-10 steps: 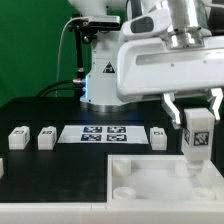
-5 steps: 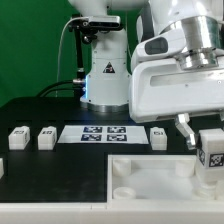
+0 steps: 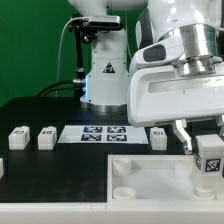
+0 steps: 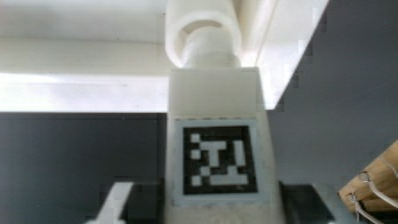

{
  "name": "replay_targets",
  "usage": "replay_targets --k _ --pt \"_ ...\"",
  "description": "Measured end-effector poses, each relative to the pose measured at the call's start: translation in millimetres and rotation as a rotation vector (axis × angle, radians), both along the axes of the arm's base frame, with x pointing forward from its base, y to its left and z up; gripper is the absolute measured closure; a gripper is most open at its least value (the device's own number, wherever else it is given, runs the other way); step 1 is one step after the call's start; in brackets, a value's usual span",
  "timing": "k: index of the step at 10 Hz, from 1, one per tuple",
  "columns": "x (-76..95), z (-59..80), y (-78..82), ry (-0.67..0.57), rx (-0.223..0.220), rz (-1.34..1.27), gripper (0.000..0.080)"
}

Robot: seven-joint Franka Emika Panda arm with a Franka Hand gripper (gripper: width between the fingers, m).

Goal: Assemble one leg

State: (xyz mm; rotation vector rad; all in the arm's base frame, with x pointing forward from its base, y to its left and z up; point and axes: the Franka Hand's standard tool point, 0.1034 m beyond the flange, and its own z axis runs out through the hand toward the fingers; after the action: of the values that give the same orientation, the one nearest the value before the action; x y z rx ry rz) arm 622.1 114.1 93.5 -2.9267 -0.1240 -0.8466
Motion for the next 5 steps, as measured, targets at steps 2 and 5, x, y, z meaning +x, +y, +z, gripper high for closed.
replay_targets --k 2,5 --pt "-3.8 -4.6 -1.0 0.002 -0.003 0.001 0.0508" --pt "-5.0 -14.4 0.2 -0.031 0.000 -0.009 0.0508"
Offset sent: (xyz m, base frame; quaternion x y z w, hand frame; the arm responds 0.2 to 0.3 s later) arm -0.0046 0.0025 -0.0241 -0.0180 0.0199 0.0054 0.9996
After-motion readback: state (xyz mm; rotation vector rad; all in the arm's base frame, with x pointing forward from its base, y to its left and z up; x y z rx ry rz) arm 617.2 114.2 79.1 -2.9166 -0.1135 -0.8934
